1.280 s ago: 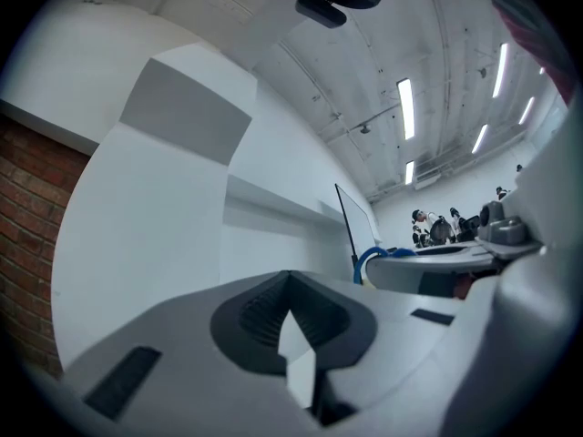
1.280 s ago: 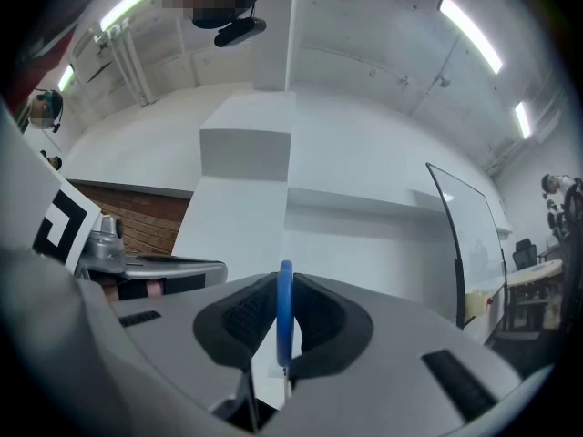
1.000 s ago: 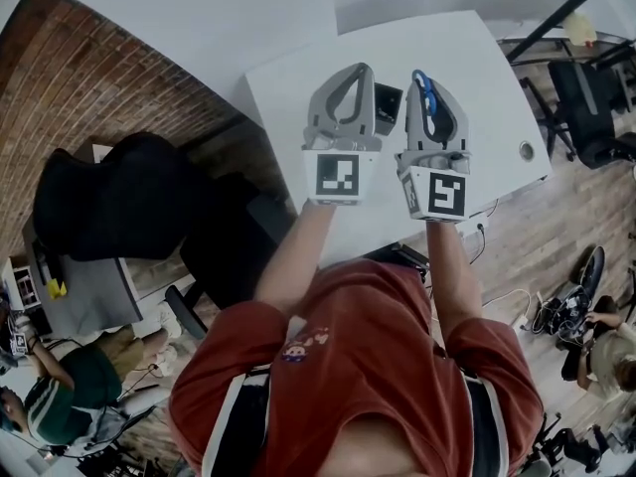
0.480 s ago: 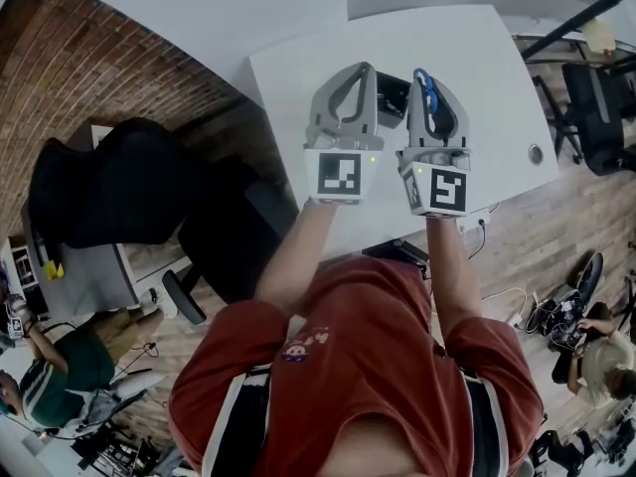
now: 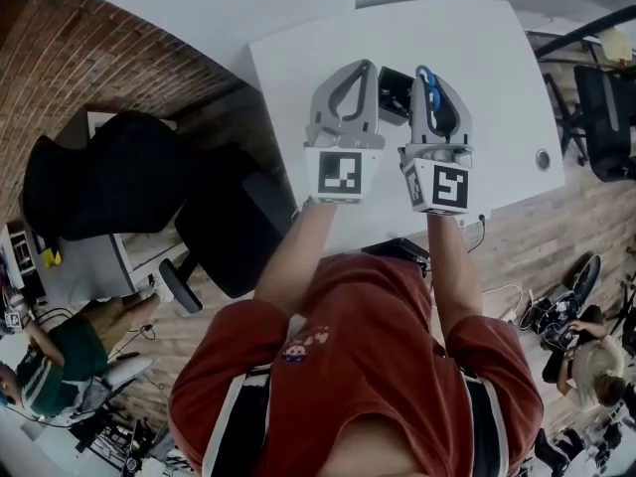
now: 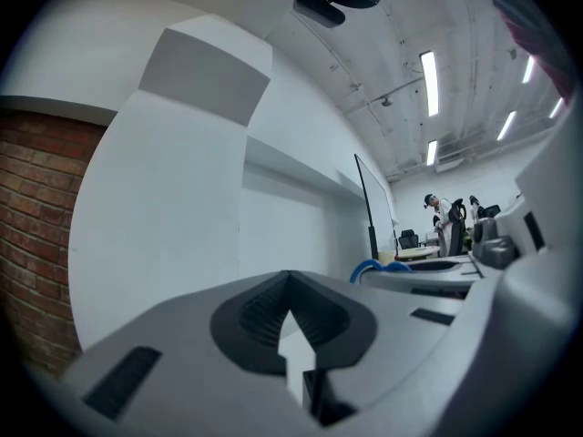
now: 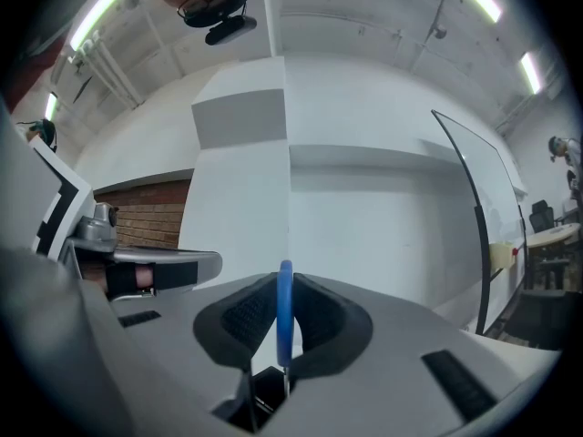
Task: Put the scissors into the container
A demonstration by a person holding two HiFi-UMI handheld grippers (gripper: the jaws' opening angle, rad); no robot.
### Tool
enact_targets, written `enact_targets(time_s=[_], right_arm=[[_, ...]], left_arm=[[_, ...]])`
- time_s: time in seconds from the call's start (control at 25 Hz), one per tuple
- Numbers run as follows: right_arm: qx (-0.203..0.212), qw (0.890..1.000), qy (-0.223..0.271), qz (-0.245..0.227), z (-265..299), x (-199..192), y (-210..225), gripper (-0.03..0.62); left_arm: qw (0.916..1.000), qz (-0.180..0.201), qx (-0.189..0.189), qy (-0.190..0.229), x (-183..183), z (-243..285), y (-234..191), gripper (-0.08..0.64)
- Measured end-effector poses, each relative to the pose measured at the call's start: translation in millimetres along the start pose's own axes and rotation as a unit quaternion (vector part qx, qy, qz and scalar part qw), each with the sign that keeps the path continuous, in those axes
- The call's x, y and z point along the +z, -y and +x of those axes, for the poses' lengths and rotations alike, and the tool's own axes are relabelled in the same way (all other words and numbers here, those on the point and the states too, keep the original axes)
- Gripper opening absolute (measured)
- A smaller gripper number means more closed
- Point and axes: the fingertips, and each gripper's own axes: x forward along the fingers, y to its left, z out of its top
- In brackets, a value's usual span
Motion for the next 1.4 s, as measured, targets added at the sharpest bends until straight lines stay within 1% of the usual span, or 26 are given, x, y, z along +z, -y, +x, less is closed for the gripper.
enact_targets(time_s=[0.28, 0.64, 0.84, 0.96, 1.08, 1.12, 1.24, 1.32, 1.4], right_arm=[[0.005, 1.0, -0.012, 0.005, 10.9, -19.8, 1.7, 0.054], [0.001, 0.999, -0.036, 0.014, 15.7, -49.6, 6.9, 0.054], [-0.002, 0.998, -0.06, 0.019, 13.8, -68.9, 7.0, 0.054], [-0.003, 0.997, -0.071, 0.02, 14.1, -79.6, 5.8, 0.055], [-0.005, 0.997, -0.08, 0.021, 13.4, -88.6, 5.9, 0.055], [-0.005, 0.996, -0.083, 0.022, 13.3, -91.2, 6.1, 0.055], [-0.007, 0.996, -0.089, 0.025, 13.8, -97.6, 6.6, 0.054], [-0.005, 0.995, -0.092, 0.026, 14.1, -101.0, 6.3, 0.055], [-0.003, 0.995, -0.095, 0.024, 14.3, -104.3, 5.5, 0.055]], left_arm=[[0.9998, -0.009, 0.002, -0.02, -22.3, 10.5, -2.5, 0.012], [0.9992, -0.014, 0.001, -0.037, -42.5, 17.6, -3.3, 0.012], [0.9989, -0.024, 0.009, -0.039, -48.5, 18.8, -4.7, 0.012], [0.9982, 0.01, 0.003, -0.059, -56.3, 18.3, -6.4, 0.012], [0.9976, 0.013, 0.0, -0.067, -63.3, 17.9, -5.4, 0.012], [0.9977, 0.01, 0.0, -0.068, -65.2, 17.9, -5.2, 0.012], [0.998, -0.031, 0.011, -0.054, -66.1, 19.1, -5.9, 0.012], [0.9979, -0.037, 0.012, -0.053, -68.1, 20.0, -5.9, 0.012], [0.9978, -0.034, 0.011, -0.055, -70.2, 20.4, -5.3, 0.012]])
